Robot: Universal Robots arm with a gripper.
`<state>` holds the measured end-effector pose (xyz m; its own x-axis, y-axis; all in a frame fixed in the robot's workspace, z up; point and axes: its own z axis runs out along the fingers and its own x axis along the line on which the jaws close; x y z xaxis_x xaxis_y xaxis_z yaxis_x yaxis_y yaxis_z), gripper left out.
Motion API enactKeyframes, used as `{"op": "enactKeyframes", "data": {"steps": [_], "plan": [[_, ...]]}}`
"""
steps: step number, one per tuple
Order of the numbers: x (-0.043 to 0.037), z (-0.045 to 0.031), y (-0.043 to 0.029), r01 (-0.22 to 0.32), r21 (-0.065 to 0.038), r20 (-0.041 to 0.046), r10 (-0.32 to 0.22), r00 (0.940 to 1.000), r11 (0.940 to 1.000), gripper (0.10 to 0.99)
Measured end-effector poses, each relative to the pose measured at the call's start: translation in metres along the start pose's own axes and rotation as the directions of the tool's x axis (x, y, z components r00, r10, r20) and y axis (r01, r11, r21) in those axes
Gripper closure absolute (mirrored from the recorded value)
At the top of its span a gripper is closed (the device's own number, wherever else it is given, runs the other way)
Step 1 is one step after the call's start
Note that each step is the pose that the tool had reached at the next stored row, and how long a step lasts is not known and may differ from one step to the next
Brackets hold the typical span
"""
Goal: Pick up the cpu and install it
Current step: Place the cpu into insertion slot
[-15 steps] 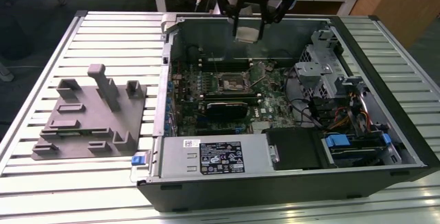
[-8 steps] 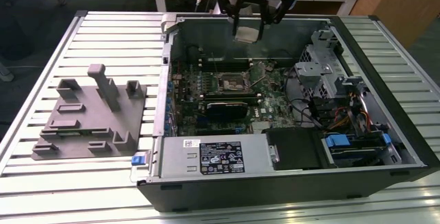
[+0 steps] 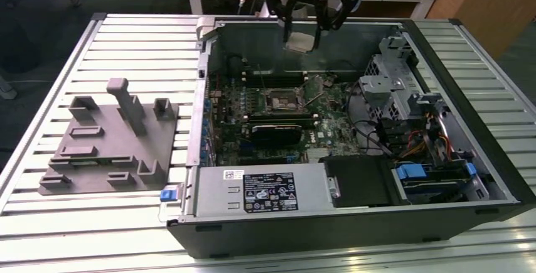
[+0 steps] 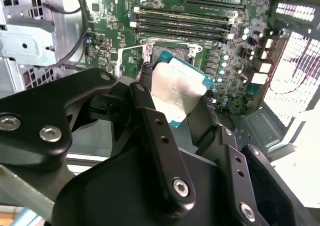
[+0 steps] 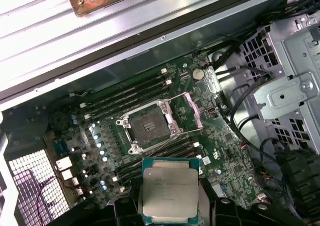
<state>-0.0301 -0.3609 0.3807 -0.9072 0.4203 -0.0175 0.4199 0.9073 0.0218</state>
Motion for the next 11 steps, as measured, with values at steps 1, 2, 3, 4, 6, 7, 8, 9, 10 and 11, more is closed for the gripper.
{"op": "enactKeyframes", "data": {"steps": [1, 2, 3, 4, 6, 7, 8, 9, 10, 11], "plan": [[0.0, 0.0001, 0.0001, -0.012, 0.0, 0.0002, 0.012, 0.9999, 0.9999, 0.553], [0.0001, 0.0002, 0.0002, -0.023, 0.0, 0.0005, 0.023, 0.9997, 0.9997, 0.553], [0.0002, 0.0004, 0.0003, -0.035, 0.001, 0.0008, 0.035, 0.9994, 0.9994, 0.553], [0.0002, 0.0006, 0.0003, -0.048, 0.001, 0.0012, 0.048, 0.9988, 0.9988, 0.553], [0.0003, 0.001, 0.0005, -0.073, 0.001, 0.002, 0.073, 0.9973, 0.9973, 0.553], [0.0003, 0.0012, 0.0005, -0.087, 0.002, 0.0025, 0.087, 0.9962, 0.9962, 0.553], [0.0003, 0.0014, 0.0006, -0.101, 0.002, 0.0028, 0.101, 0.9949, 0.9949, 0.553], [0.0004, 0.0015, 0.0008, -0.113, 0.002, 0.0031, 0.113, 0.9936, 0.9936, 0.553], [0.0006, 0.0017, 0.0011, -0.123, 0.002, 0.0034, 0.123, 0.9925, 0.9925, 0.553], [0.0006, 0.0021, 0.0012, -0.134, 0.002, 0.0036, 0.134, 0.9909, 0.9909, 0.553]]}}
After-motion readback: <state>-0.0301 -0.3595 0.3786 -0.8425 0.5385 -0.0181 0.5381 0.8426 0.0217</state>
